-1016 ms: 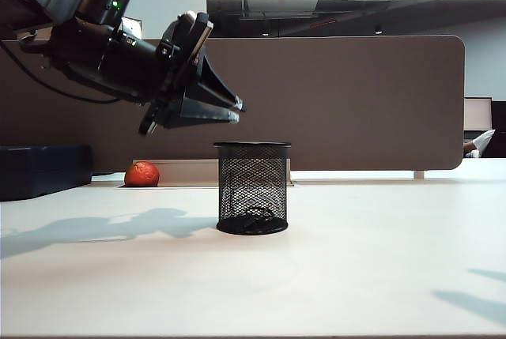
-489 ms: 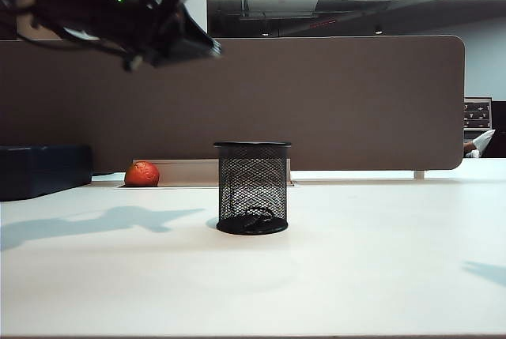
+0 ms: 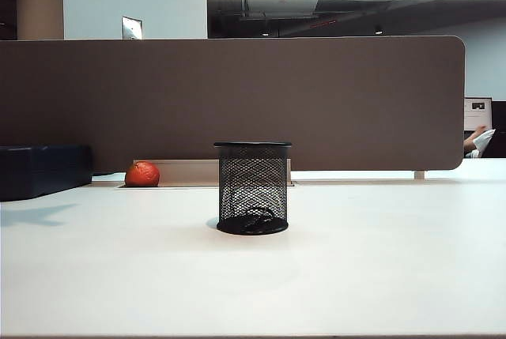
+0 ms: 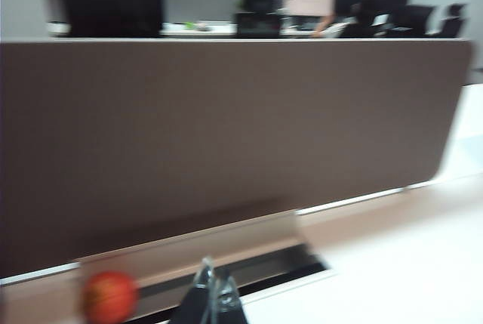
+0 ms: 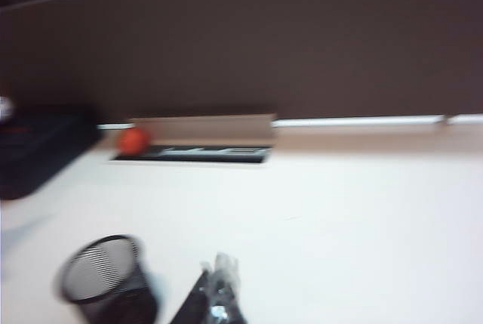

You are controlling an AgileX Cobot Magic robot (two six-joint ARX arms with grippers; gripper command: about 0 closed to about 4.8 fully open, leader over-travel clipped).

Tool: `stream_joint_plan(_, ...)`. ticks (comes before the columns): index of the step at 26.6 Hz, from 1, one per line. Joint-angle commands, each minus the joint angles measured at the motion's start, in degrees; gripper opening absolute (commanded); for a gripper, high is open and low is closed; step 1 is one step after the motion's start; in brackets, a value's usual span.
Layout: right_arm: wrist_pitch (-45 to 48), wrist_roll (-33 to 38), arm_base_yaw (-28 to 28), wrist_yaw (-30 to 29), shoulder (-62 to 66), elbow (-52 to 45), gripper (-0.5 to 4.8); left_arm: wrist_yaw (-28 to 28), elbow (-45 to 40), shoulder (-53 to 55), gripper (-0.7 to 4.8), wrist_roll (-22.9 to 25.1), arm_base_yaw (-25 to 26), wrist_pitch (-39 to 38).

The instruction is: Pick up a bunch of keys from the table, then put them into the black basket.

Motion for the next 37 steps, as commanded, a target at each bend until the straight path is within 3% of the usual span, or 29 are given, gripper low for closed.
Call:
stream_joint_plan(1, 1.75, -4.52, 0.0, 6.25, -0.11, 0.15, -0.06, -1.4, 0.15, -4.44, -0.06, 1.88, 4.11, -5.86)
stream_joint_plan(4, 3.08, -5.9, -0.02, 8.61, -0.09, -0.17, -0.06, -7.39, 0.15, -8.17, -0.06, 2.84, 6.99, -9.77)
stream_joint_plan(6, 7.45, -5.9, 0.0, 8.59, -0.24, -1.9, -0.06, -7.52, 0.11, -11.43, -0.06, 6.56, 8.11, -12.2)
stream_joint_plan(10, 11.08, -5.88, 0.09, 8.63, -0.5, -4.7, -0.06, -7.52, 0.09, -14.53, -0.06, 9.42, 8.09, -15.34)
stream_joint_plan(17, 13.0, -5.88, 0.09, 10.12, -1.64, -8.13, -0.06, -7.65, -3.13, -20.2, -0.06, 9.35, 8.09, -17.4)
stream_joint_plan(25, 13.7, -5.9, 0.07, 10.97, -4.76, -11.08, -0.06, -7.63, -14.36, -32.06, -0.06, 9.29, 8.07, -17.44)
stream_joint_plan(29, 13.73, -5.88, 0.09, 11.1, -7.5, -13.6, -0.06, -7.39, -21.33, -41.38, -0.06, 6.86, 8.04, -17.57)
stream_joint_plan(37, 13.25, -5.66, 0.11, 11.17, -15.13, -19.23, -0.06, -5.95, -28.35, -56.02, -0.06, 5.95, 8.04, -25.55)
